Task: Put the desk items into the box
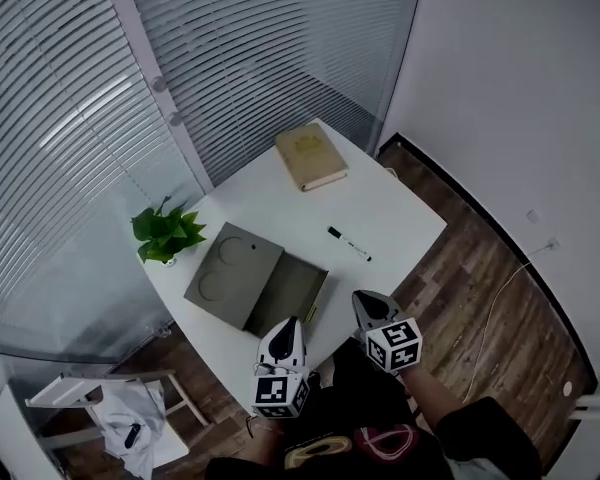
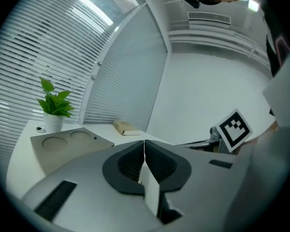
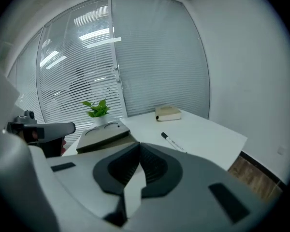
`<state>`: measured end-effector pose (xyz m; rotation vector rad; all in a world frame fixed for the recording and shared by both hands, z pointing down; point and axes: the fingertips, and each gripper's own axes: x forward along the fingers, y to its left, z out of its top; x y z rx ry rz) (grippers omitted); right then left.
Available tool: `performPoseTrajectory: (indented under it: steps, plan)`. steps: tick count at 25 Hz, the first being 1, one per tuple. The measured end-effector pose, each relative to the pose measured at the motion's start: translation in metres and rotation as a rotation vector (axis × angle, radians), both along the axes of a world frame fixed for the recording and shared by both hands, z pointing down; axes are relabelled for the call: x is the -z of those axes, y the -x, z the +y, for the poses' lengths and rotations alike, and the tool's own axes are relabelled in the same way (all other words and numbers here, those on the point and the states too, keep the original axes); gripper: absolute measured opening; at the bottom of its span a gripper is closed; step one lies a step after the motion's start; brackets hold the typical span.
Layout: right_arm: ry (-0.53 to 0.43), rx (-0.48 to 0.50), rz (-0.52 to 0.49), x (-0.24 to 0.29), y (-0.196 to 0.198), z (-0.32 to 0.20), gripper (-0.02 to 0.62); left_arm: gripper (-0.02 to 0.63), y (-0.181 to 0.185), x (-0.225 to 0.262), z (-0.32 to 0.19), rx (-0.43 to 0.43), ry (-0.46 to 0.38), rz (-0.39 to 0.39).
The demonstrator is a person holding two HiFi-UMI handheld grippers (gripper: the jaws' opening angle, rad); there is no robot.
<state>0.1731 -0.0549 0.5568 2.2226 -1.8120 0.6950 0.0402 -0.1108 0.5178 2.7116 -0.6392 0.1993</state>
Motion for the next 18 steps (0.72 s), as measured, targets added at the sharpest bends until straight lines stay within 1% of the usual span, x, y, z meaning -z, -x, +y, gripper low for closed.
performPoseTrajectory:
  steps: [5, 10, 11, 12, 13, 15, 18]
  plan:
    - [0.046, 0.111, 0.032, -0.006, -0.023, -0.031, 0.011, 0.02, 0.0, 0.0, -0.019, 0.121, 0.031, -0.045]
    - [0.074, 0.151, 0.038, -0.013, -0.054, -0.052, 0.025, 0.02, -0.004, 0.003, -0.031, 0.225, 0.024, -0.031]
    - [0.086, 0.165, 0.041, -0.015, -0.06, -0.056, 0.039, 0.02, -0.004, 0.001, -0.033, 0.239, 0.01, -0.03]
    - [0.098, 0.182, 0.049, -0.018, -0.066, -0.06, 0.087, 0.02, -0.004, -0.001, -0.035, 0.254, -0.008, -0.025]
    - [0.11, 0.199, 0.059, -0.019, -0.072, -0.064, 0.12, 0.02, -0.003, -0.001, -0.038, 0.275, -0.018, -0.018]
    - [0.13, 0.229, 0.07, -0.023, -0.082, -0.073, 0.137, 0.02, 0.0, 0.001, -0.043, 0.331, -0.014, -0.004]
    - [0.171, 0.276, 0.071, -0.034, -0.093, -0.083, 0.148, 0.02, 0.006, 0.001, -0.051, 0.404, -0.022, -0.011]
